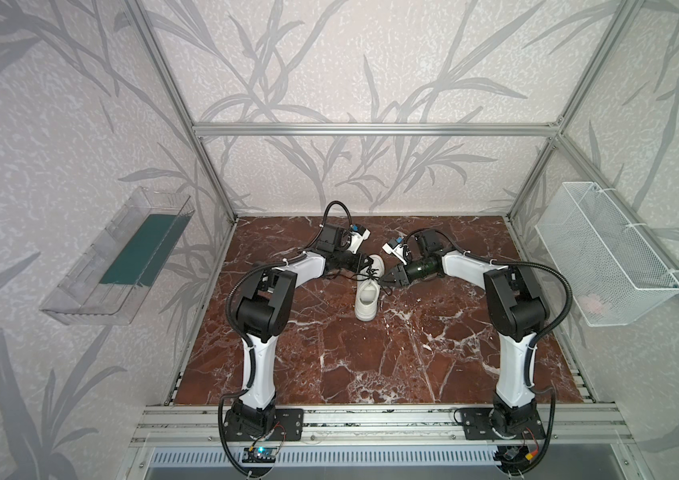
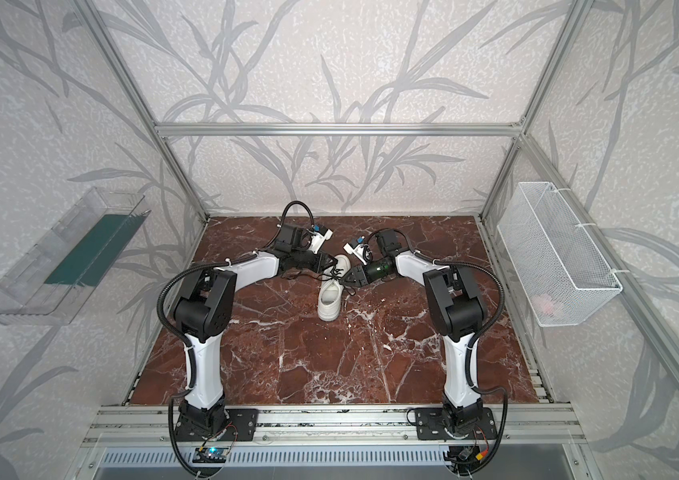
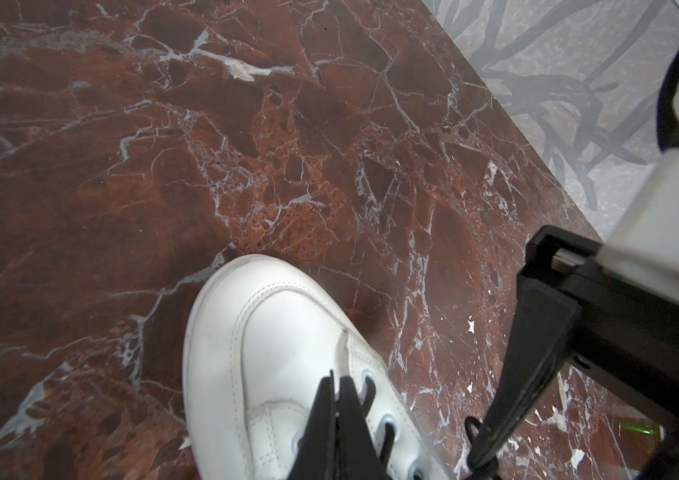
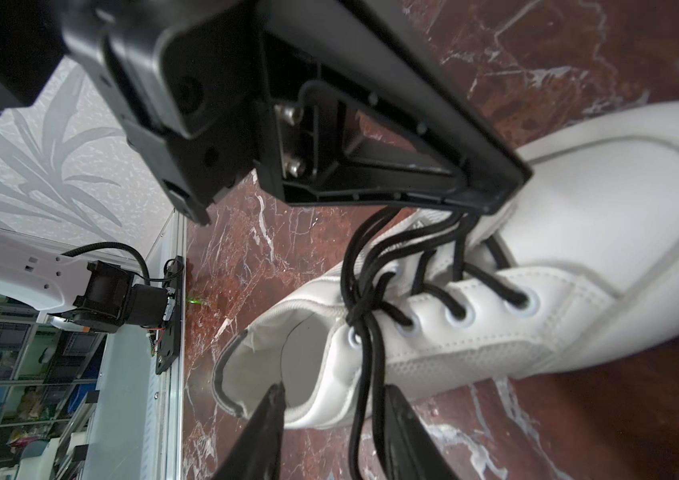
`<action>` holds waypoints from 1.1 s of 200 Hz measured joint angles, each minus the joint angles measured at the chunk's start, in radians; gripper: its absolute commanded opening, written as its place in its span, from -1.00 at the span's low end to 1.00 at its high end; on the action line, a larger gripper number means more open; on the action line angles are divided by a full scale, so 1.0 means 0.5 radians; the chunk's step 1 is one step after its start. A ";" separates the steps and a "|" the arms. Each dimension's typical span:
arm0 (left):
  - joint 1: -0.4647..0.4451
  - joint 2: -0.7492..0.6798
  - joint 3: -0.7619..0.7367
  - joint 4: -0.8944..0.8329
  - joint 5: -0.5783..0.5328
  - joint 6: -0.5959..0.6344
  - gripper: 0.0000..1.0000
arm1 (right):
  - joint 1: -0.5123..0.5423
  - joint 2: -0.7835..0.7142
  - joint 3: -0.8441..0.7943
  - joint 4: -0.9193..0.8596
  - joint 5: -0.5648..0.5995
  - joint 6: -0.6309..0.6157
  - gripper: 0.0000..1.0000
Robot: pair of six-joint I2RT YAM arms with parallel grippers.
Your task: Tie the shoes
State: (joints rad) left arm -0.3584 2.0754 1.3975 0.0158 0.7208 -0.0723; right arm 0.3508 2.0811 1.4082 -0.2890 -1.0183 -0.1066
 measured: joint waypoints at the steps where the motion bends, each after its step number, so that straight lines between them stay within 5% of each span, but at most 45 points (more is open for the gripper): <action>1: 0.000 0.000 0.000 0.000 0.000 0.000 -1.00 | 0.000 0.005 0.003 -0.001 -0.001 -0.002 -0.30; 119: 0.000 0.000 0.000 -0.003 -0.007 0.000 -1.00 | 0.038 0.067 0.005 -0.018 0.065 -0.027 -0.68; 149: 0.002 -0.004 -0.001 -0.005 -0.020 0.001 -1.00 | 0.043 0.067 -0.026 0.015 0.111 -0.014 -1.00; 220: 0.037 -0.157 -0.102 -0.006 -0.079 0.018 -1.00 | 0.041 0.010 -0.154 0.091 0.200 0.002 -1.00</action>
State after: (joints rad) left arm -0.3397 1.9968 1.3464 0.0128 0.6811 -0.0631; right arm 0.3714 2.0861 1.3312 -0.2436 -0.9184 -0.1055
